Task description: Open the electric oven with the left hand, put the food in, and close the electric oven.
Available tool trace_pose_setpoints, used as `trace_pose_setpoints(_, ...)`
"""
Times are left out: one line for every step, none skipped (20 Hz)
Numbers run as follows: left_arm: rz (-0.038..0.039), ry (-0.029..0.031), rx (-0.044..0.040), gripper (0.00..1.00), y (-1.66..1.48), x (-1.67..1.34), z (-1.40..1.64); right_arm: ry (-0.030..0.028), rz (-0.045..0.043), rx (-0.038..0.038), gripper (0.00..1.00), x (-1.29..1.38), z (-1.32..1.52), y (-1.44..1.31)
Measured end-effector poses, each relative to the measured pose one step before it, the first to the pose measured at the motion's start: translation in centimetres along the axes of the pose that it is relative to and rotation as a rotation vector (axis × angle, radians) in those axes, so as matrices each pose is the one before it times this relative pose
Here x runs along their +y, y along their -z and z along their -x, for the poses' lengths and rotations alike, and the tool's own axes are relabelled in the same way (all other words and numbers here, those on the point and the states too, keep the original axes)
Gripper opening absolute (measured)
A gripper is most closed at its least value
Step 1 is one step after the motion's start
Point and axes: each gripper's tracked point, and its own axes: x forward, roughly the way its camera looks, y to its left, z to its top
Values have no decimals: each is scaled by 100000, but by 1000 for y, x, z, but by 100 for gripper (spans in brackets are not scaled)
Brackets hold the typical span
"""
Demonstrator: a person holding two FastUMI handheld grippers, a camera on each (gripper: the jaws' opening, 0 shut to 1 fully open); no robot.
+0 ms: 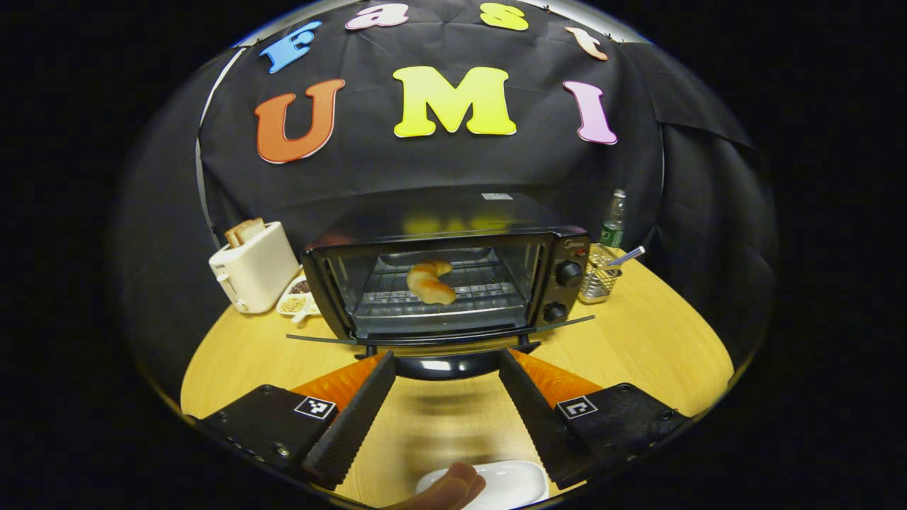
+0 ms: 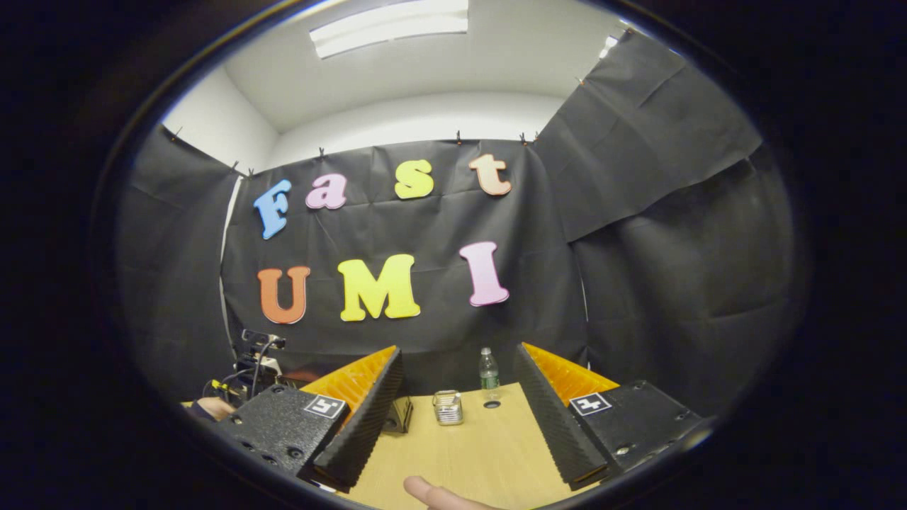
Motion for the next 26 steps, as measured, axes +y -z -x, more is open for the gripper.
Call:
trace_pose_setpoints(-383,-182,-2145,98,-395,-115,-647,449,368,204,100,-86,-166,113)
trace_pose_setpoints(291,-6,-579,98,-209,126,-328,252,-43,601,100,-22,-96,162)
trace_pose_setpoints(975,-505,680,98,-17,263,-307,-169,-672,957,100,134,-60,327)
trace_pose_setpoints(1315,-845,805,98,181,325,81,-202,-792,939,100,189,32,124)
trace_pose_setpoints(431,-364,-604,98,-304,120,418,-220,-160,645,100,4,137,117)
trace_pose_setpoints(-147,667,-2362,98,-592,-215,640,-3,316,422,100,13,186,7)
trace_pose_setpoints(-112,1156,-2268,98,-473,-304,719,223,814,58,100,-16,189,-30)
trace_pose_setpoints(29,429,-1074,98,-287,-36,888,419,1004,40,100,17,277,-41)
trace_pose_setpoints(577,-512,-1378,98,-225,318,1090,216,656,-81,100,185,306,-205)
trace_pose_setpoints(593,-506,-1977,98,-492,261,1186,-188,691,-215,100,291,273,-301)
trace_pose_setpoints(602,-83,-1967,98,-577,23,1357,-147,999,-382,100,315,313,-295)
trace_pose_setpoints(140,-36,-1976,98,-491,25,1167,93,1238,-121,100,291,431,-250)
trace_pose_setpoints(210,-144,-2623,98,-641,100,1479,18,1110,-258,100,252,506,-80)
trace_pose_setpoints(457,-33,-2013,97,-446,87,1308,-133,613,-70,100,327,477,-176)
trace_pose_setpoints(777,-280,-1639,97,-333,80,1433,-720,-157,-174,100,478,577,-214)
trace_pose_setpoints(507,-257,-1654,97,-356,49,1490,-840,-391,331,100,520,345,134)
trace_pose_setpoints(153,-262,-1518,97,-360,-16,1405,-823,-533,481,100,447,463,40)
trace_pose_setpoints(-11,-3,-2580,98,-417,-61,1567,-722,-581,469,100,336,514,74)
trace_pose_setpoints(243,145,-2524,97,-386,-164,1569,-645,-640,409,100,296,571,230)
trace_pose_setpoints(338,547,-1821,97,-61,-267,1543,-534,-490,334,100,221,505,230)
trace_pose_setpoints(335,161,-2052,97,-364,-167,1565,-672,-164,258,100,310,539,162)
trace_pose_setpoints(246,-573,-1963,97,-405,-1,1492,-941,180,37,100,405,425,76)
trace_pose_setpoints(216,-687,-1860,97,-460,32,1378,-721,361,449,100,256,500,138)
trace_pose_setpoints(82,-291,-2100,97,-682,-128,1306,-809,-55,-331,100,284,470,46)
trace_pose_setpoints(-384,147,-1934,97,-717,-185,1165,-692,51,139,100,340,390,-16)
trace_pose_setpoints(-868,15,-1766,97,-655,-47,1112,-888,628,-24,100,411,316,194)
